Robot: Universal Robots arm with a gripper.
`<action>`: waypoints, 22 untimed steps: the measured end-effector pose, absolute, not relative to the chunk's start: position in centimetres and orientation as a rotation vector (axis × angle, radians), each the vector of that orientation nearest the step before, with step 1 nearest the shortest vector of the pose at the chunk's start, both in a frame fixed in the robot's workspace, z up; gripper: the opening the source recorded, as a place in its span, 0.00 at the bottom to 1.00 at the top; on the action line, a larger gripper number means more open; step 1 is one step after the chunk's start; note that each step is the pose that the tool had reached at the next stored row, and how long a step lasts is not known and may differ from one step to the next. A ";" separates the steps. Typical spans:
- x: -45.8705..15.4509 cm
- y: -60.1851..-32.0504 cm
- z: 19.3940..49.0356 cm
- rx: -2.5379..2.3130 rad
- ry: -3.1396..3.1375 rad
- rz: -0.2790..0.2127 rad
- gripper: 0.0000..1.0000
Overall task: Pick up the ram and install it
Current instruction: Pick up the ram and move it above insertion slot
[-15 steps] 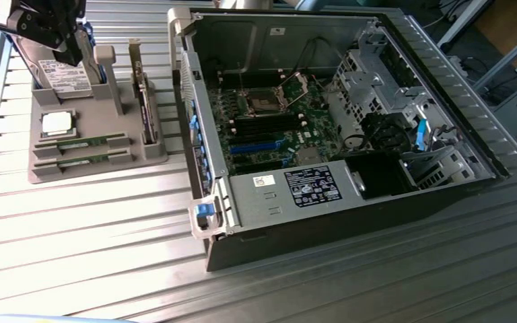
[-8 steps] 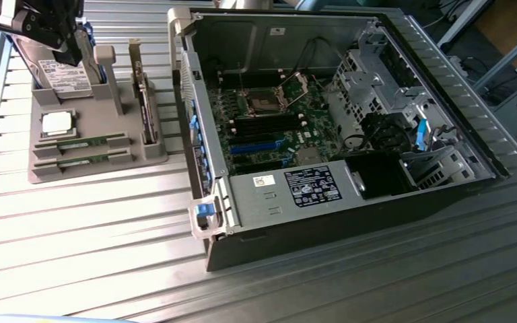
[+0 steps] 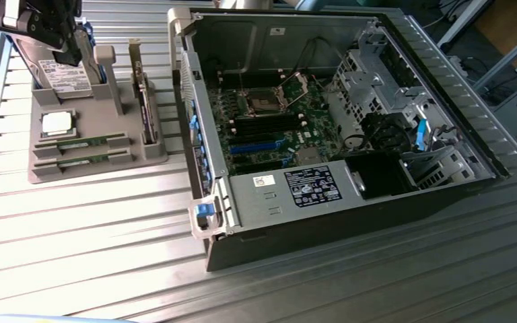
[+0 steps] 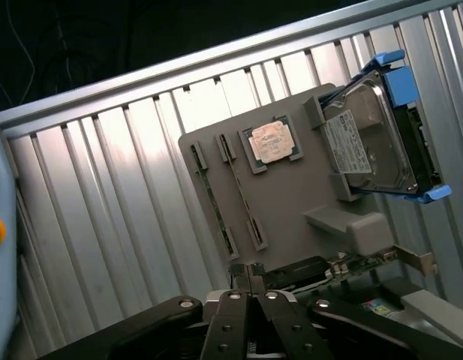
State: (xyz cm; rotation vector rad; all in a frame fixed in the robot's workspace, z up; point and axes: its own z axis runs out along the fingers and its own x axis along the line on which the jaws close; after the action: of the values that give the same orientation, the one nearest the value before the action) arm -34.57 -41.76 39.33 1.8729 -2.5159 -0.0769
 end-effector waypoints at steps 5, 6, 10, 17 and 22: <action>-34.6 -41.8 39.3 1.908 -2.488 -0.077 0.10; -34.6 -41.8 39.3 1.920 -2.479 -0.077 0.10; -34.6 -41.8 39.3 1.955 -2.450 -0.077 0.10; -34.6 -41.8 39.3 2.028 -2.389 -0.076 0.10; -34.6 -41.8 39.3 2.073 -2.349 -0.076 0.10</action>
State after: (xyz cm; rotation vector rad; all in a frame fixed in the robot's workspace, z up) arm -34.57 -41.76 39.33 2.0726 -2.3487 -0.0760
